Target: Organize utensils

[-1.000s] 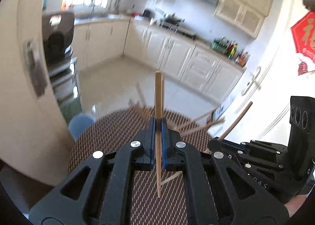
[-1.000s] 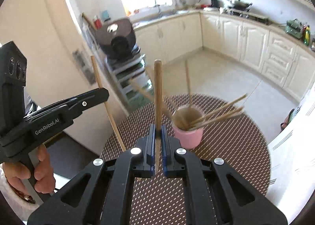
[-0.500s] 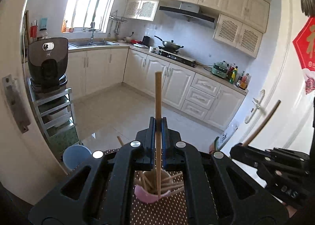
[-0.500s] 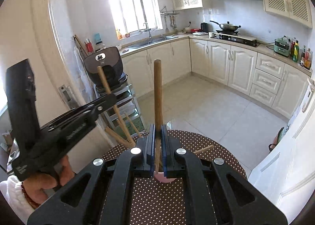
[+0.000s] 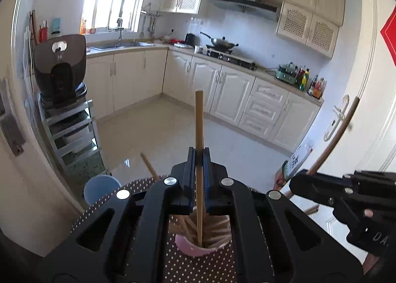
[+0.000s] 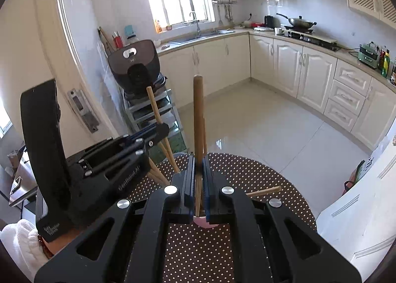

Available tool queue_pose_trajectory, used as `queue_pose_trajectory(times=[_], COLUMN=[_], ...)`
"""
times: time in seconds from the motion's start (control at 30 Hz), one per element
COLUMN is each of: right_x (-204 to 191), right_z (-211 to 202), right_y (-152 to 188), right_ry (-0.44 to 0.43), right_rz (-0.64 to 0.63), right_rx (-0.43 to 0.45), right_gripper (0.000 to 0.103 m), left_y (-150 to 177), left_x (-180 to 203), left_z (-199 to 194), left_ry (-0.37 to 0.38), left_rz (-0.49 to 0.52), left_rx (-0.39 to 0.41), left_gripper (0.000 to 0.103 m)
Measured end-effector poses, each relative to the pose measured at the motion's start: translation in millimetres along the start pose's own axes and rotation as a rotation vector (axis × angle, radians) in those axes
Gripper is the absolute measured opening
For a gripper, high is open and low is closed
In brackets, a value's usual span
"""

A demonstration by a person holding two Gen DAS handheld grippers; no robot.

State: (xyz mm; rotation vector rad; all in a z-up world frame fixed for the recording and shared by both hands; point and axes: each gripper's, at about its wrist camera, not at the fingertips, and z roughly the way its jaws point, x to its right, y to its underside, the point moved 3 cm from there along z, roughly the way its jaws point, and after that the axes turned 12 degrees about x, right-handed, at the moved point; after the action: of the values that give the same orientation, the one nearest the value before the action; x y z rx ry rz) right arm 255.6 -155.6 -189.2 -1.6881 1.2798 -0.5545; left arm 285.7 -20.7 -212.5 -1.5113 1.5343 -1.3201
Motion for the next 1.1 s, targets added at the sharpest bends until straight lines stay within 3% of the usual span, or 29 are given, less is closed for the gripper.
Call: queue_pose_trajectory(times=[0.53, 0.9, 0.97, 1.03, 1.1], right_x=[-7, -15, -18, -22, -28], right_z=[13, -4, -11, -20, -31], right_y=[25, 39, 39, 36, 36], right_ry=[0.028, 0.070, 0.081, 0.089, 0.102], right_rz=[0.013, 0.080, 0.086, 0.091, 0.097], right_rx=[-0.063, -0.060, -0.047, -0.024, -0.003], right_gripper=[0.005, 0.014, 0.023, 0.029, 0.030], left_y=[27, 32, 31, 29, 27], left_x=[-2, -12, -13, -15, -16], left_z=[-15, -42, -51, -58, -68], left_ry=[0.011, 0.026, 0.034, 0.036, 0.042], left_rz=[0.028, 0.035, 0.035, 0.038, 0.039], left_rx=[-0.093, -0.146, -0.147, -0.145, -0.134], left_gripper=[0.007, 0.008, 0.013, 0.035, 0.042])
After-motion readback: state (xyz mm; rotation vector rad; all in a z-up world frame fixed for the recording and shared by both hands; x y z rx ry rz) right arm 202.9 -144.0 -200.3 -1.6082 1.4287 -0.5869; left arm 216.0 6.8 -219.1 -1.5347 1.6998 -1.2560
